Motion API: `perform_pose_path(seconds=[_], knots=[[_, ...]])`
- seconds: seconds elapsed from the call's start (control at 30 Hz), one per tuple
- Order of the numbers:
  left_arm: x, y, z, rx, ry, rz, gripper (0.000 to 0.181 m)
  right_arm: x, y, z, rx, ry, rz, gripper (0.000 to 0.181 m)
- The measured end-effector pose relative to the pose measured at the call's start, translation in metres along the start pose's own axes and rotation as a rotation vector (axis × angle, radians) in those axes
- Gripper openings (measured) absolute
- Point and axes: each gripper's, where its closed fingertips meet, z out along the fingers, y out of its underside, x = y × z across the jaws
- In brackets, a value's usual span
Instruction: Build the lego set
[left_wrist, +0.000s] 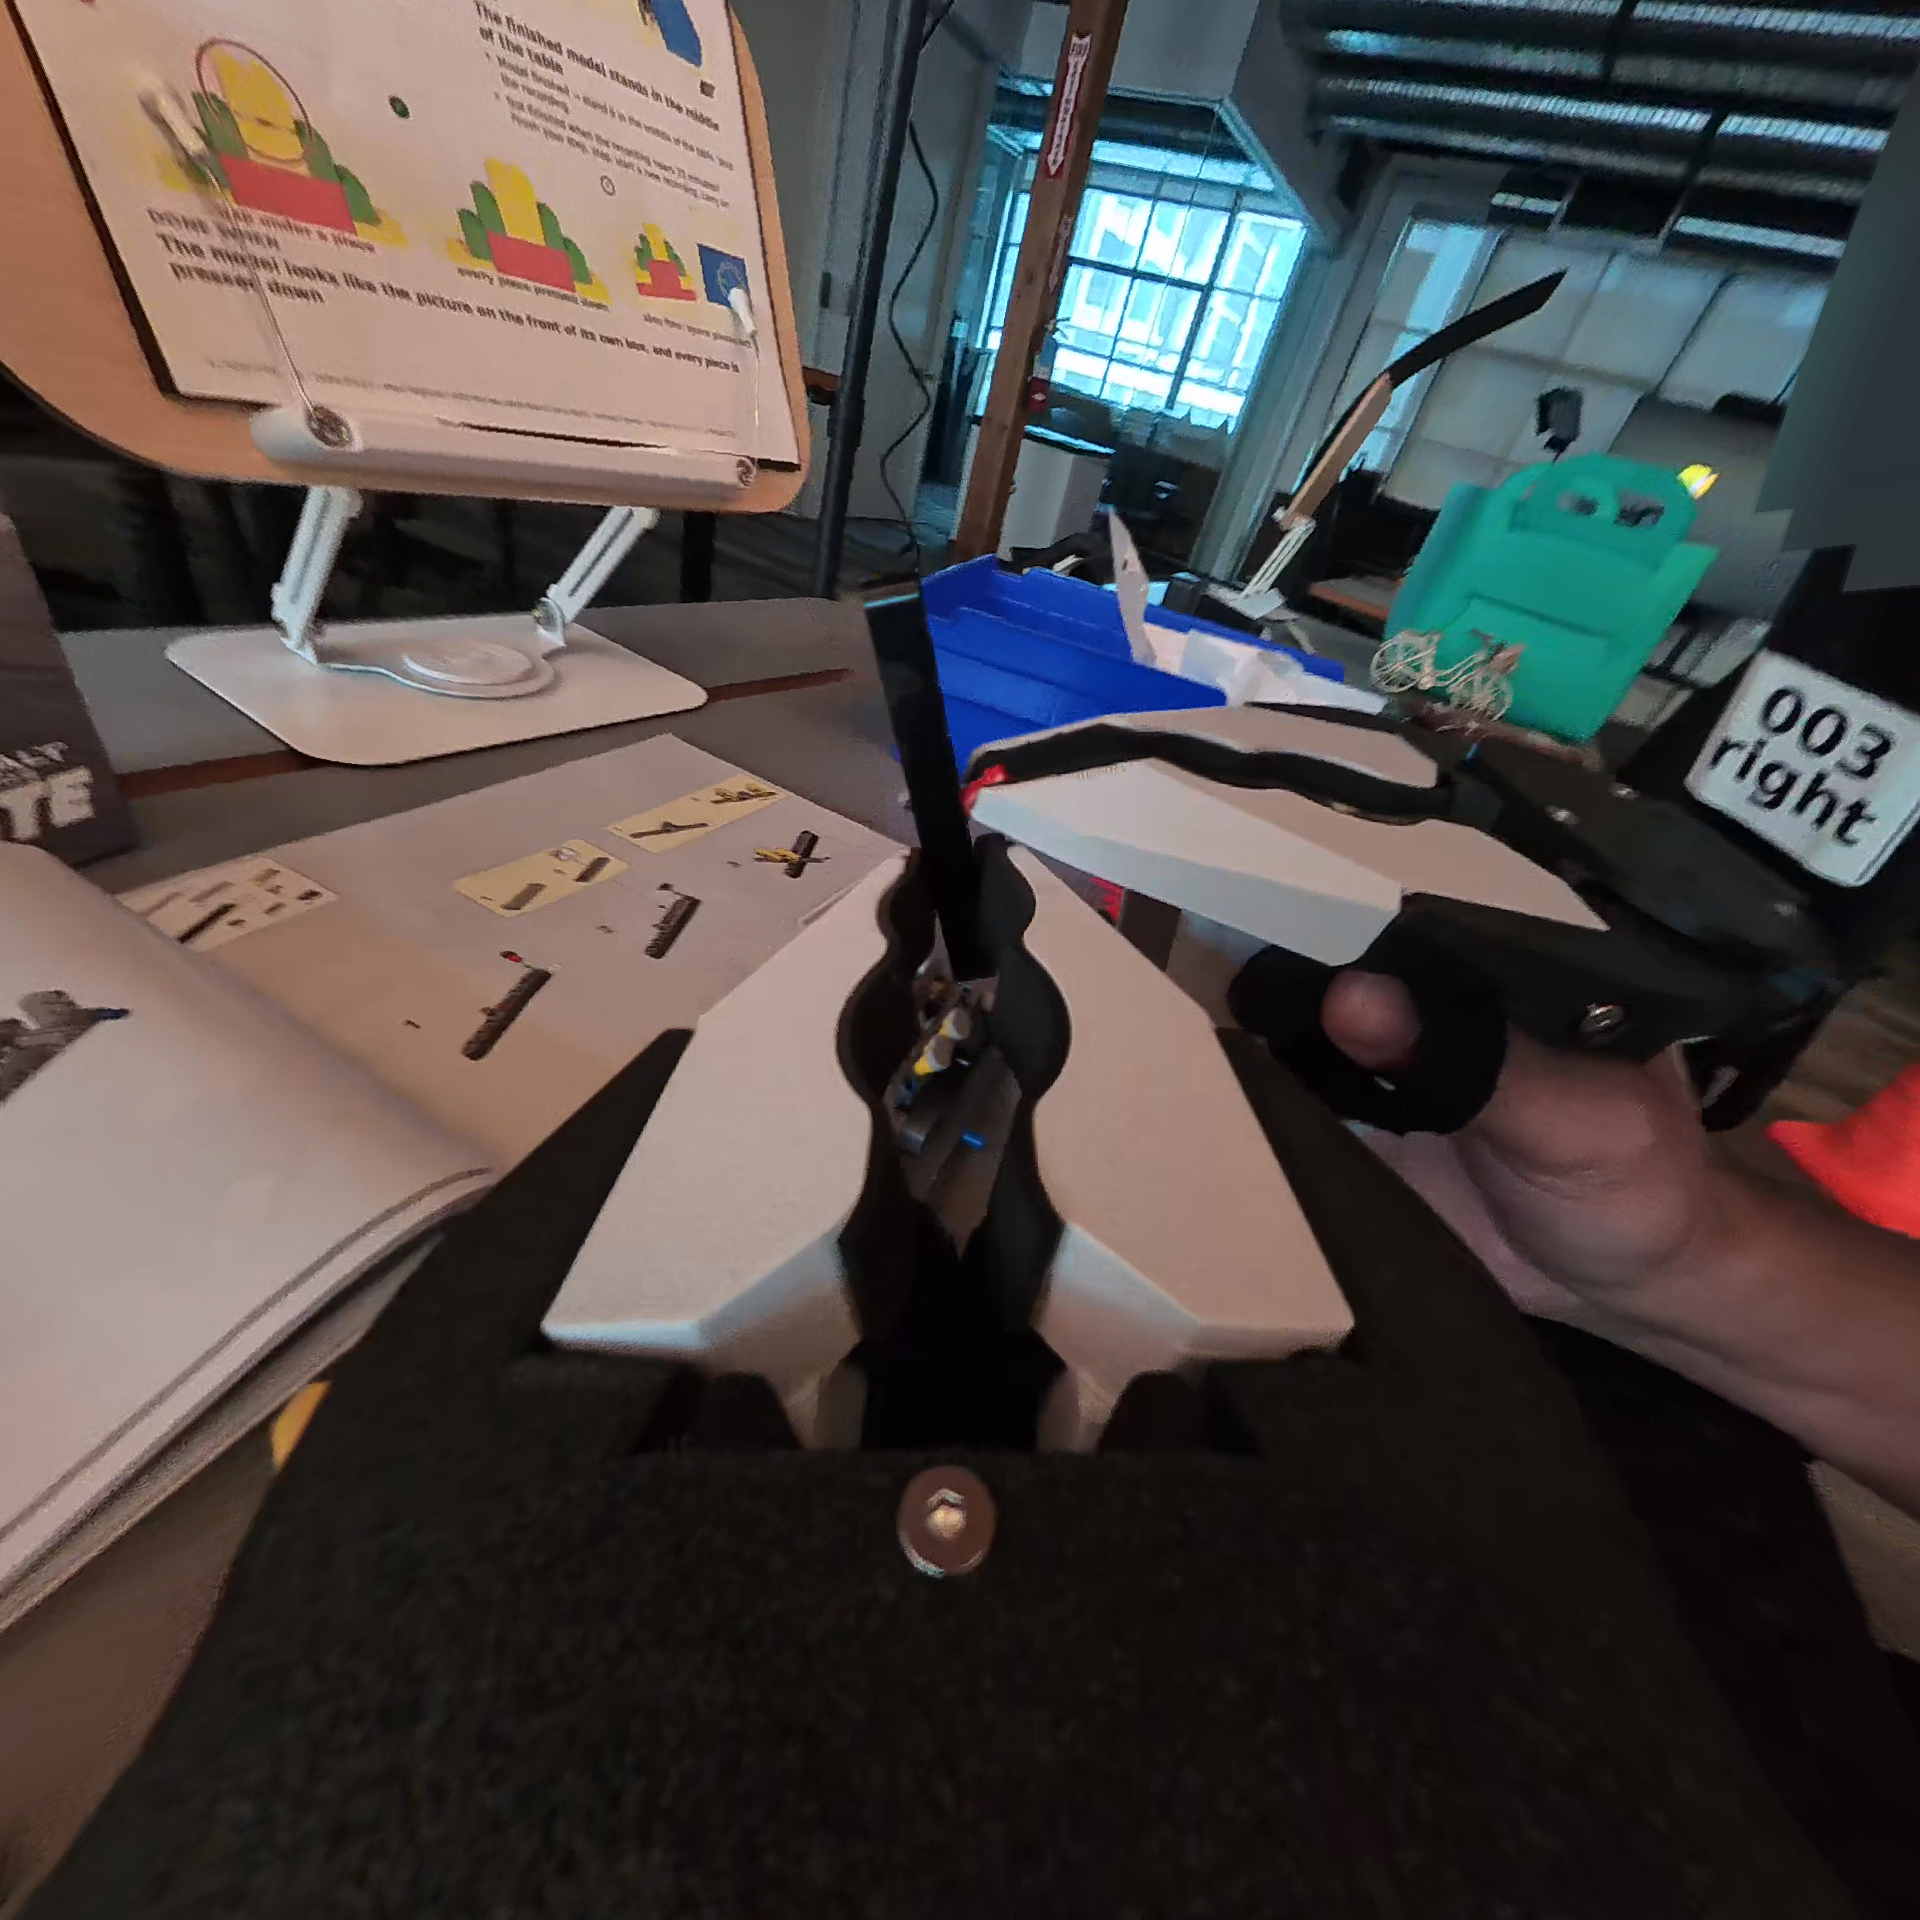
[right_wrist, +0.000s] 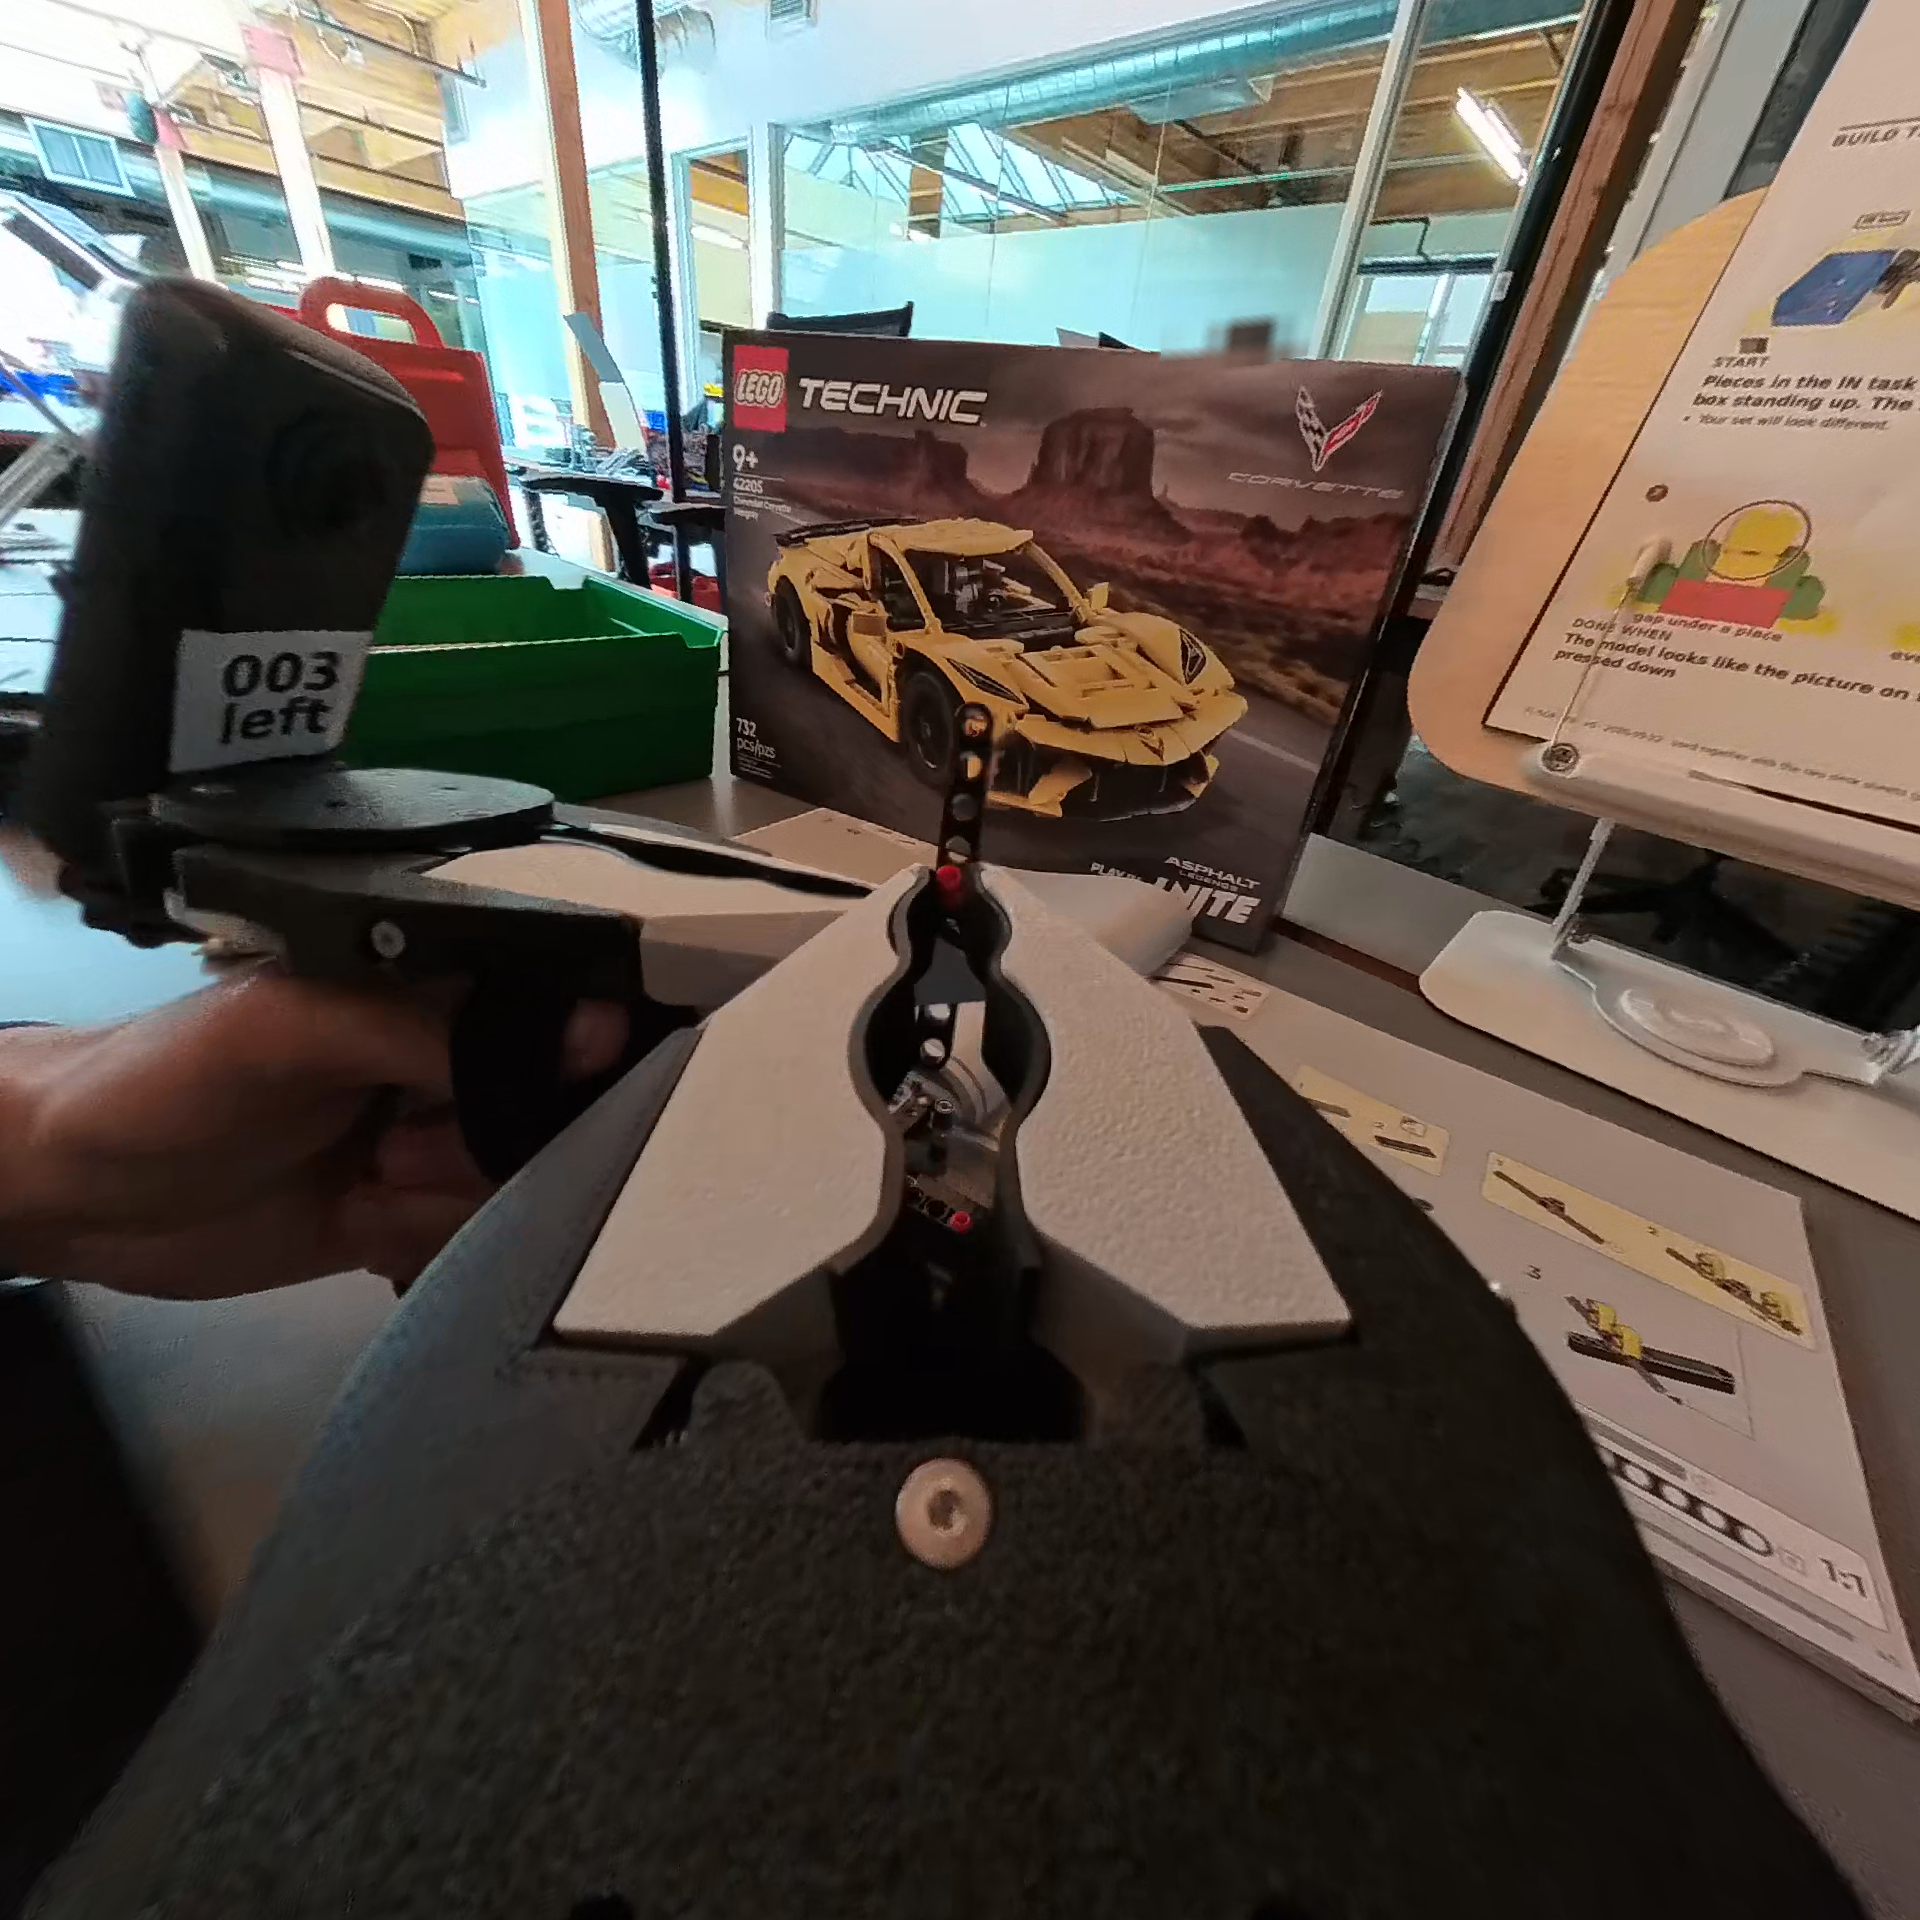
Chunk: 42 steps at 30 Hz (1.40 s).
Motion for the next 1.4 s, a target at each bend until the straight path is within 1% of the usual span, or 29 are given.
perform_pose_path(seconds=[0.07, 0.1, 0.27, 0.4, 0.53, 0.6, 0.83, 1.2, 1.33, 1.4], knots=[[0.0, -0.002, -0.001, 0.011, 0.03, -0.065, 0.007, -0.001, 0.001, -0.001, 0.002, -0.02, 0.029, 0.004], [0.0, -0.001, -0.001, 0.007, 0.034, -0.068, 0.007, -0.001, 0.002, -0.001, -0.002, -0.027, 0.046, 0.004], [-0.005, 0.002, -0.001, -0.015, 0.0, -0.017, 0.006, -0.001, 0.006, 0.001, -0.02, -0.036, 0.053, 0.004], [-0.004, 0.001, -0.001, -0.017, -0.038, 0.046, 0.007, 0.001, 0.002, 0.0, -0.004, -0.013, -0.003, 0.004], [0.0, -0.001, 0.0, -0.004, 0.023, -0.05, 0.006, 0.002, -0.001, -0.002, 0.016, 0.005, -0.053, 0.004], [0.001, -0.005, -0.002, 0.019, 0.027, -0.081, 0.007, 0.002, -0.002, -0.001, 0.022, 0.017, -0.075, 0.004], [0.003, -0.011, 0.001, 0.079, 0.033, -0.18, 0.006, 0.003, -0.009, 0.0, 0.051, 0.023, -0.052, 0.004], [0.0, -0.011, 0.001, 0.092, -0.021, -0.132, 0.007, 0.004, -0.009, 0.001, 0.042, 0.062, -0.107, 0.003], [-0.001, -0.01, 0.002, 0.085, -0.026, -0.114, 0.007, 0.006, -0.007, 0.001, 0.041, 0.044, -0.06, 0.004], [0.0, -0.012, 0.002, 0.087, -0.045, -0.064, 0.007, 0.004, -0.01, 0.0, 0.055, 0.037, -0.051, 0.004]])
